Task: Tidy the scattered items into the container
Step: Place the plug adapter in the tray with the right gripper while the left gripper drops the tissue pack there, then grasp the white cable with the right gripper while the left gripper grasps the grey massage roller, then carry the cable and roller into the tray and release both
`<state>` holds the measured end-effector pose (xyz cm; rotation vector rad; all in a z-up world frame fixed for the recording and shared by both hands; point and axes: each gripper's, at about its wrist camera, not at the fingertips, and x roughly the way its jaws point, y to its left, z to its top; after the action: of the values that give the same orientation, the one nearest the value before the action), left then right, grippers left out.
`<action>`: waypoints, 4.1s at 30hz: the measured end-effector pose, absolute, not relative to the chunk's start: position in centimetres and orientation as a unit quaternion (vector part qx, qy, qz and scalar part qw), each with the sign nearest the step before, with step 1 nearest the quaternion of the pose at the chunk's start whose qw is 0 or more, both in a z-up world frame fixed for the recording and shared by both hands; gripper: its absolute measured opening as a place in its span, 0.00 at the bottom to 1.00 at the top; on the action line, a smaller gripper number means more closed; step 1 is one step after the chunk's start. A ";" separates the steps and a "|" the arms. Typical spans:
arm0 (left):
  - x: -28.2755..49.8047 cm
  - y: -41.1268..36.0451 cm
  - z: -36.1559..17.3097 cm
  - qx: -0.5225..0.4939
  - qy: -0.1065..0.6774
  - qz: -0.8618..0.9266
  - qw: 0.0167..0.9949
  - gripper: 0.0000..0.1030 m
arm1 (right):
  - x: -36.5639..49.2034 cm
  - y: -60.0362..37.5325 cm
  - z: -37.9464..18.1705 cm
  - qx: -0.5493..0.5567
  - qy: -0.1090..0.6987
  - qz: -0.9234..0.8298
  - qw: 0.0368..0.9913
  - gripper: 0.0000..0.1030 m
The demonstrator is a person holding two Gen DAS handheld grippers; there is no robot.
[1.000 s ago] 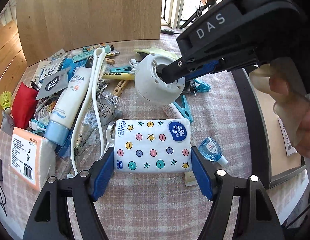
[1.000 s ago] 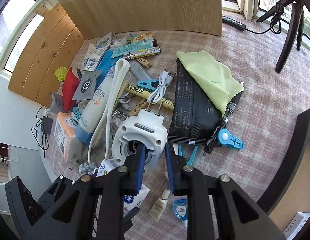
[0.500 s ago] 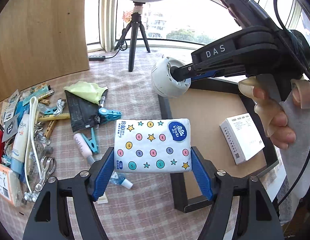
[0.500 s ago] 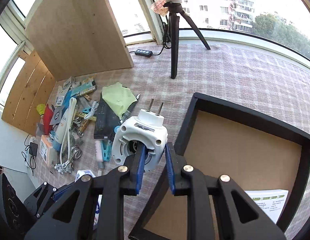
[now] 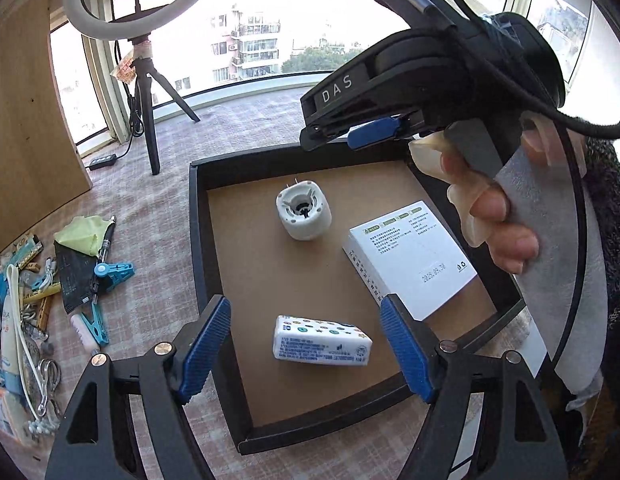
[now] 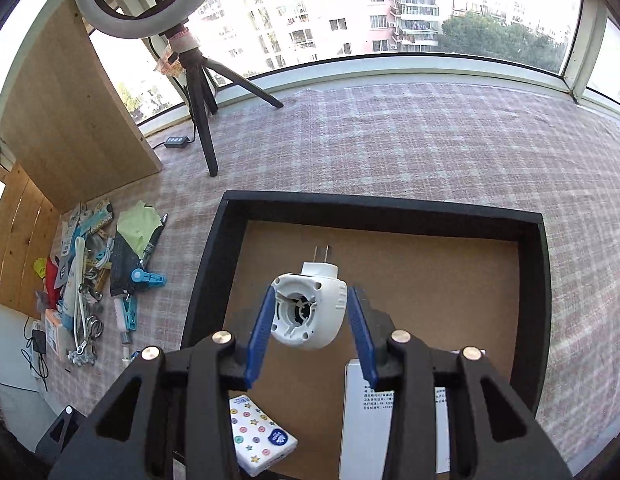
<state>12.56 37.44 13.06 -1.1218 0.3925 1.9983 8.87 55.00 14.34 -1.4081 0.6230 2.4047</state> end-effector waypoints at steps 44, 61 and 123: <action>4.4 0.3 6.9 -0.549 -0.168 0.818 -0.045 0.61 | -16.0 22.0 10.6 -0.563 0.049 0.818 -0.107 0.52; 0.5 3.1 3.2 -0.600 -0.194 0.775 -0.047 0.51 | -20.2 20.7 5.3 -0.606 0.104 0.780 -0.117 0.51; 10.6 35.9 12.0 -0.548 -0.006 0.784 0.291 0.20 | 9.7 60.0 19.1 -0.465 0.321 0.812 0.149 0.22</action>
<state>10.55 35.95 12.04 -1.4625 -0.0161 2.0905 9.71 59.97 19.07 -1.3358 0.9239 2.3340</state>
